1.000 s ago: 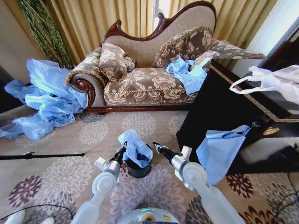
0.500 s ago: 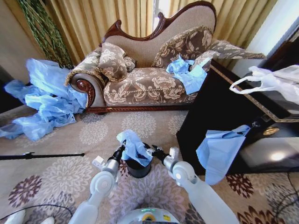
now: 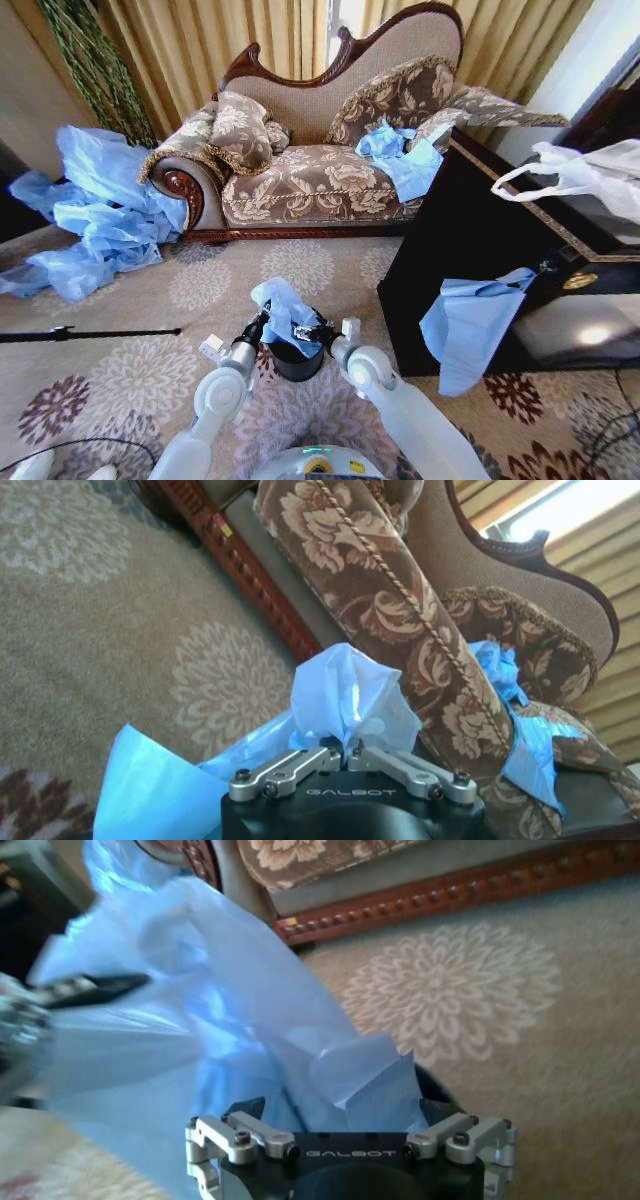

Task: Place a garbage bag over the trash bin.

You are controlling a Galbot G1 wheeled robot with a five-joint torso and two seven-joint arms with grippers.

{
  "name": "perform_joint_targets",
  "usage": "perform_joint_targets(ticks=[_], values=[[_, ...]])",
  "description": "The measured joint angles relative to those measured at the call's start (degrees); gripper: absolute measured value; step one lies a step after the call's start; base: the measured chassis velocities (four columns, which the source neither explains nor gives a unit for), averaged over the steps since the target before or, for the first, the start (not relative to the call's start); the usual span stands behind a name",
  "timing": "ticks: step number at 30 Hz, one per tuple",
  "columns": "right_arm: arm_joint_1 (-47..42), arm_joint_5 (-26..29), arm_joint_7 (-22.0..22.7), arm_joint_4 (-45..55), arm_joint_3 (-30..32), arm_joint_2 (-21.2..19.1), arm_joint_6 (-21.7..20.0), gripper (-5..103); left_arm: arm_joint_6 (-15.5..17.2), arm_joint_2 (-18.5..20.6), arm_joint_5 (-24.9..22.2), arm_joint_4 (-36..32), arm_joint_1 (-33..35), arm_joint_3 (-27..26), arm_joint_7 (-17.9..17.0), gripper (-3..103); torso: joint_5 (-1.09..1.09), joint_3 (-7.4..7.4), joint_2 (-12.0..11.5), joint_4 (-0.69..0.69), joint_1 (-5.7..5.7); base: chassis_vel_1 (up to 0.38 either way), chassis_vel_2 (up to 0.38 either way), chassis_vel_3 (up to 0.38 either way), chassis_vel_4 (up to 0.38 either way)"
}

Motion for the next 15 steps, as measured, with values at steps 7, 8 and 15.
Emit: perform_joint_targets(ticks=[7,8,15], values=[[1.9,-8.5,-1.6,-4.5,-1.0,1.3,2.1,103,0.0,0.1,-0.3,0.0,-0.1,0.0,0.7,0,0.00,0.00,0.0,0.00,0.00,0.000,0.000,0.000,0.000],[2.0,-8.8,-1.6,-4.8,-1.1,1.4,2.5,100,0.0,0.2,-0.4,0.0,0.0,0.0,0.7,0,-0.01,0.00,0.0,0.00,0.00,0.000,0.000,0.000,0.000],[1.7,-8.7,-1.7,-5.5,-0.9,1.3,4.0,74,0.1,0.5,-0.9,0.2,-0.4,0.1,1.0,0,0.00,0.00,0.0,0.00,0.00,0.000,0.000,0.000,0.000]])
